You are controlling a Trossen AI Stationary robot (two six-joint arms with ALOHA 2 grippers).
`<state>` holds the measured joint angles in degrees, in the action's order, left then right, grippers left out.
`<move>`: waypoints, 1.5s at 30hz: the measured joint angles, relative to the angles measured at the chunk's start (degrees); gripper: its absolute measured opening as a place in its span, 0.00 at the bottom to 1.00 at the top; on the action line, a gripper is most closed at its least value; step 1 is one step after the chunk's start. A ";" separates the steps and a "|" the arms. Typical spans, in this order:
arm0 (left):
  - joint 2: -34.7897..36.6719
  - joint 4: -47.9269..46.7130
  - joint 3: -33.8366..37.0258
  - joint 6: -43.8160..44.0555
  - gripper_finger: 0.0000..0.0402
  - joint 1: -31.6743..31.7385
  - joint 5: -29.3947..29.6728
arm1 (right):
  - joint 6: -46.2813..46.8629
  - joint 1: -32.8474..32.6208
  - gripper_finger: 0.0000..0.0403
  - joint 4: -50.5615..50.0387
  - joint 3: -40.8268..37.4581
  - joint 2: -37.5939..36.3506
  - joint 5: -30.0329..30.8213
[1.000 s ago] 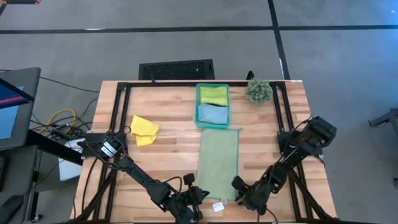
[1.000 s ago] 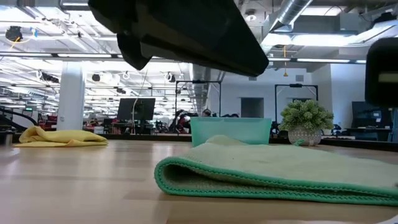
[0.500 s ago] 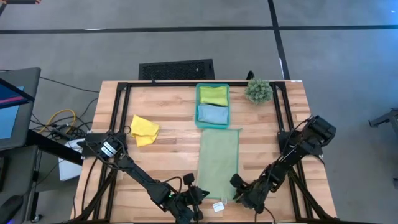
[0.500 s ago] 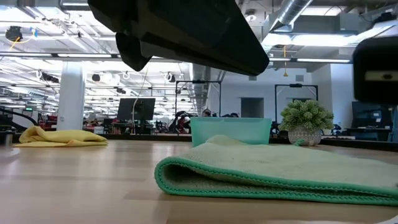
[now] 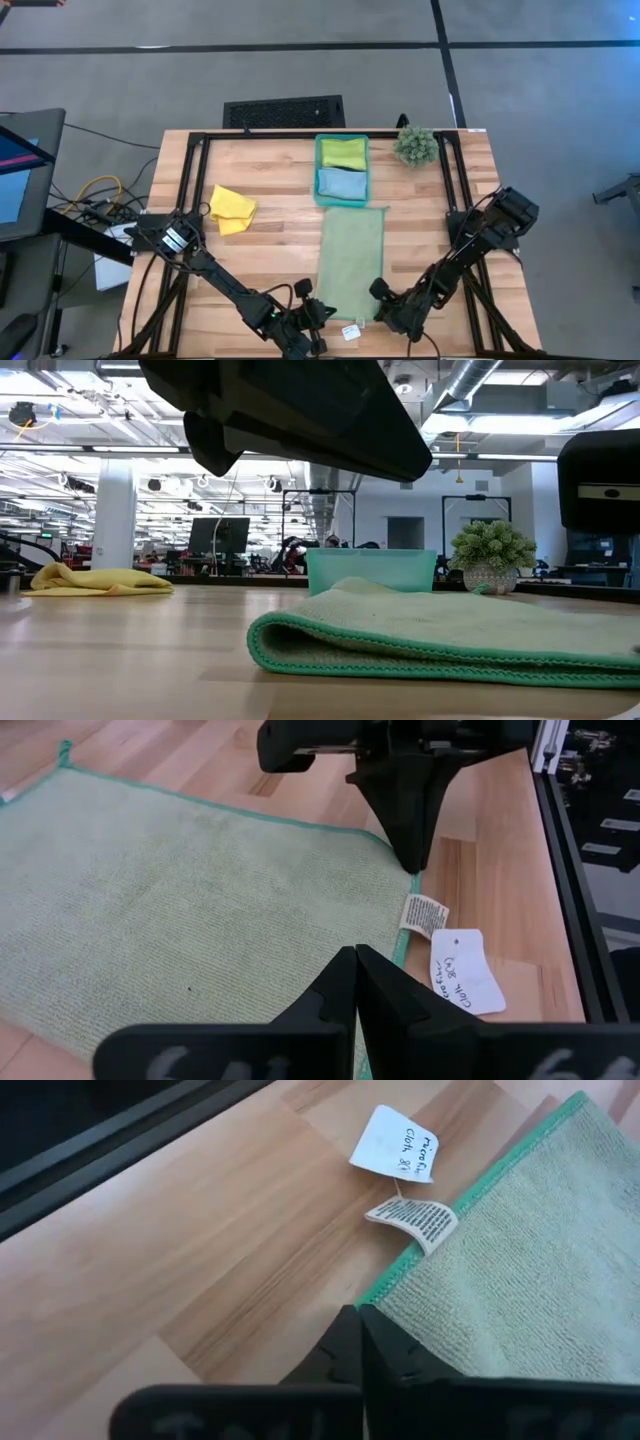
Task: Fold microfiber towels
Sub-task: Fold the green microfiber cloth
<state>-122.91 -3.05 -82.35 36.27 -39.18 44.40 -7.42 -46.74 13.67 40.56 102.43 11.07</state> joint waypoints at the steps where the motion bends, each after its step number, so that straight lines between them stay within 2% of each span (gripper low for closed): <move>1: 0.00 0.00 0.00 0.00 0.00 0.00 0.00 | 0.00 0.00 0.02 -0.05 0.00 -0.11 -0.02; 6: 0.00 0.00 0.02 0.00 0.00 0.00 0.00 | 0.35 -1.40 0.07 -1.62 -0.02 -2.39 2.86; 11: 0.00 -0.01 0.02 0.00 0.00 0.00 -0.01 | 1.45 -3.04 0.05 -4.88 -0.02 -6.08 5.75; 16: 0.00 -0.04 0.02 0.00 0.00 0.00 -0.26 | 2.93 -3.30 0.03 -6.85 -0.02 -7.36 5.51; 24: 0.00 -4.91 0.04 3.47 0.00 -0.24 -1.03 | 2.97 -3.50 0.07 -6.90 -0.04 -3.71 4.22; 33: 0.00 -6.54 0.04 5.40 0.00 -0.24 -1.01 | 4.63 -3.26 0.07 -5.91 -0.02 -4.24 3.54; 45: 0.00 -6.54 0.07 5.60 0.00 -0.24 -1.03 | 9.07 -3.54 0.20 -6.01 -0.04 -4.22 0.75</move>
<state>-122.91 -9.58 -82.28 41.87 -39.42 43.38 1.65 -50.28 7.66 40.51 98.21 11.81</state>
